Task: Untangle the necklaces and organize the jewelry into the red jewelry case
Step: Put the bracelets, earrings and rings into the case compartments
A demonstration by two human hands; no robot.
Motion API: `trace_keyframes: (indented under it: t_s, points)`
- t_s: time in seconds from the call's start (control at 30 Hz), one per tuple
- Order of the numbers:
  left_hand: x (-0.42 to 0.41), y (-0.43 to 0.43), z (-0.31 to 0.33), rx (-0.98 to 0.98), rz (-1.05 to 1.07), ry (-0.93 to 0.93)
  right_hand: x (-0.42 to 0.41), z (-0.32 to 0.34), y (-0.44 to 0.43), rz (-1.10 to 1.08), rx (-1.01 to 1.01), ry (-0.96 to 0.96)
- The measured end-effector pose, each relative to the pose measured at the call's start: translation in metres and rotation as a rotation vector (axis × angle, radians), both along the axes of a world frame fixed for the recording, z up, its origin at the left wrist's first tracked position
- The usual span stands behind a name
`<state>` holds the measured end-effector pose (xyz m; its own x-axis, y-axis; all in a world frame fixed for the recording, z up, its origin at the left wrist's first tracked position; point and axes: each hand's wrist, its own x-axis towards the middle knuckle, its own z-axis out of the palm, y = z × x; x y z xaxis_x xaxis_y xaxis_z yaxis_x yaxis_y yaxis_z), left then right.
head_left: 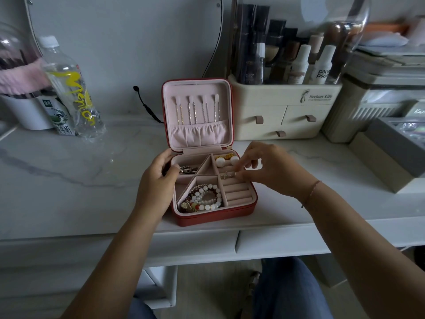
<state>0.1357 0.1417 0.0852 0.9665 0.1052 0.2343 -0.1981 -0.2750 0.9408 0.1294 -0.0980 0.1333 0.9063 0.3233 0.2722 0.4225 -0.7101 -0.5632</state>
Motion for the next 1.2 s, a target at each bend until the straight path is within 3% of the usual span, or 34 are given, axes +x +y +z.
trace_keyframes:
  t_s: [0.53, 1.2]
  points:
    - [0.000, -0.001, 0.000, -0.003, -0.007, 0.018, 0.014, 0.004, 0.024, 0.015, -0.158, -0.140]
    - [0.003, 0.001, -0.004, 0.006, 0.008, 0.024, 0.014, -0.012, 0.024, 0.046, -0.102, -0.279]
